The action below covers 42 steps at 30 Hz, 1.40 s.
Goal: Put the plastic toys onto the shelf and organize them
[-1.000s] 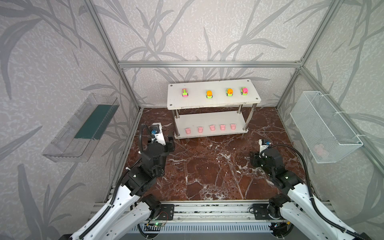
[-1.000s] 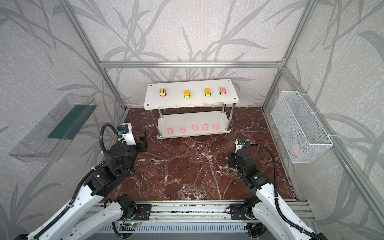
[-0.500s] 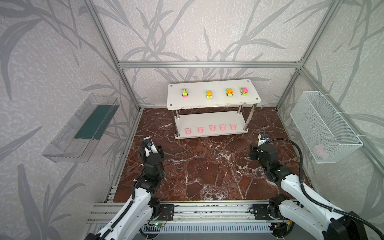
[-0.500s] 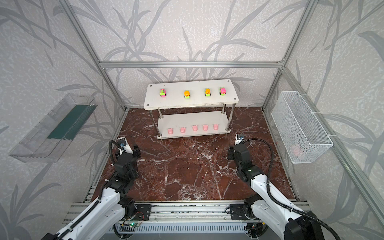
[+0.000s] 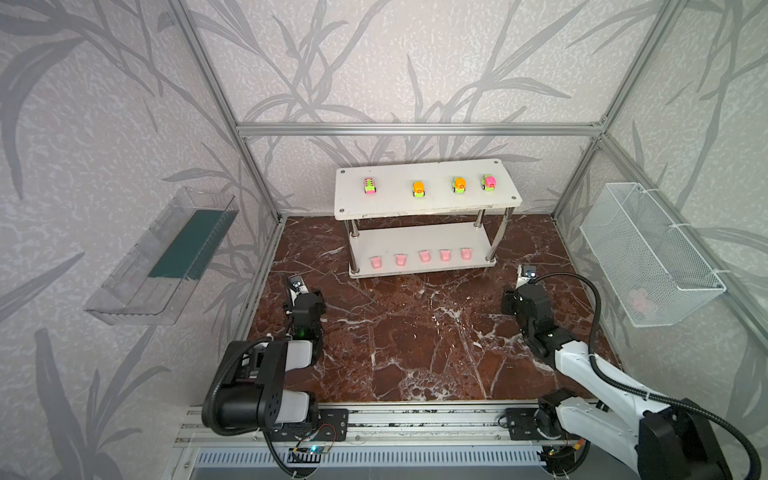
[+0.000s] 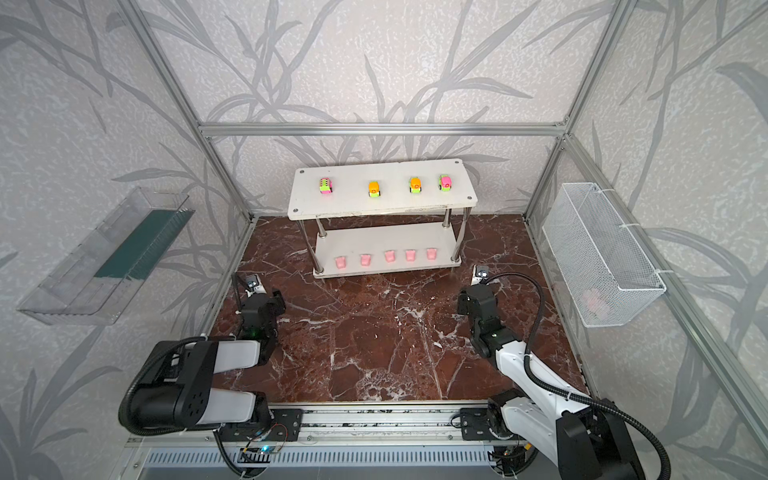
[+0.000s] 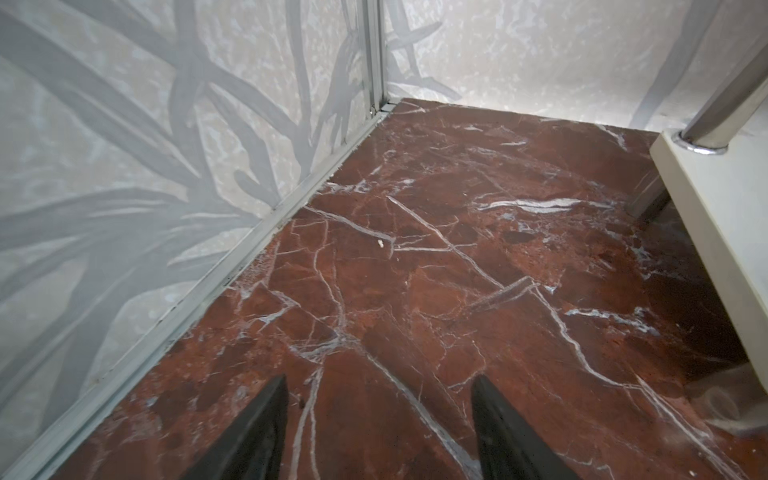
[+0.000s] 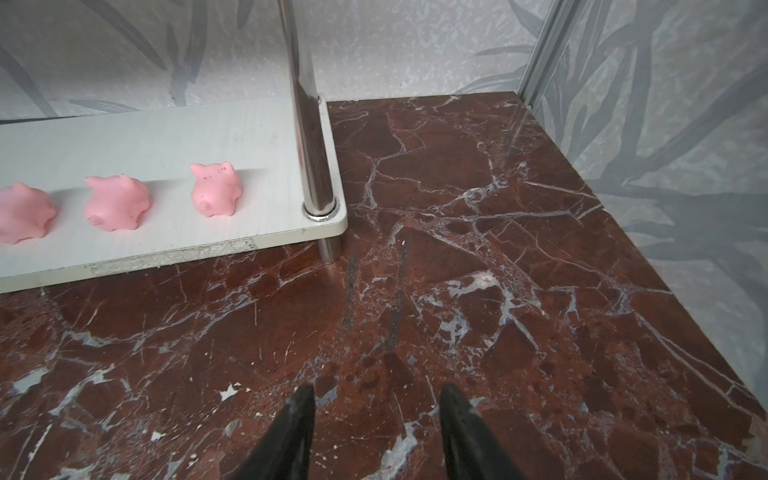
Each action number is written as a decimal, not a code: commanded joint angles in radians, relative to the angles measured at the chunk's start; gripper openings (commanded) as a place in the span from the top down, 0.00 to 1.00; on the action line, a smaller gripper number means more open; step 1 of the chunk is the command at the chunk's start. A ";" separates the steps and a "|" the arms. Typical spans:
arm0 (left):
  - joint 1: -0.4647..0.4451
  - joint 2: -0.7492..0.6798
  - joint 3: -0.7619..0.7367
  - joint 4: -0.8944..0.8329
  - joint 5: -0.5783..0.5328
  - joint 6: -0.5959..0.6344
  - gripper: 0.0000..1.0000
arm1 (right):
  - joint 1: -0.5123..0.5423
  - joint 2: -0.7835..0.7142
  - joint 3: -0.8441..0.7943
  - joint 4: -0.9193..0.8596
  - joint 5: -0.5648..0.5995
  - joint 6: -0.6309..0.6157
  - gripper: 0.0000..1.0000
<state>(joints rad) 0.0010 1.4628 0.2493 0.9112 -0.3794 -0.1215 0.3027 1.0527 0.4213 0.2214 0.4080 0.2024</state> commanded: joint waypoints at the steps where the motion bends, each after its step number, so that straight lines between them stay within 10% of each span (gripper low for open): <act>1: 0.007 0.060 0.062 0.112 0.049 0.020 0.31 | -0.036 0.047 0.013 0.113 0.054 -0.050 0.50; 7: 0.006 0.096 0.106 0.063 0.072 0.036 0.25 | -0.108 0.204 -0.015 0.345 0.023 -0.162 0.50; 11: 0.005 0.103 0.100 0.085 0.076 0.042 0.01 | -0.135 0.328 -0.066 0.596 0.006 -0.214 0.49; 23: 0.005 0.106 0.099 0.094 0.074 0.046 0.01 | -0.153 0.486 -0.049 0.724 -0.132 -0.243 0.46; 31: 0.005 0.108 0.099 0.095 0.075 0.047 0.01 | -0.155 0.542 -0.067 0.811 -0.149 -0.253 0.25; 33: 0.006 0.108 0.100 0.094 0.074 0.048 0.01 | -0.155 0.537 -0.067 0.802 -0.148 -0.250 0.02; 42: 0.004 0.108 0.099 0.094 0.075 0.048 0.01 | -0.154 0.543 -0.068 0.815 -0.147 -0.258 0.01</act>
<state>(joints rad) 0.0021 1.5635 0.3412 0.9813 -0.3111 -0.0952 0.1513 1.5875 0.3573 0.9916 0.2604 -0.0471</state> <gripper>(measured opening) 0.993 0.991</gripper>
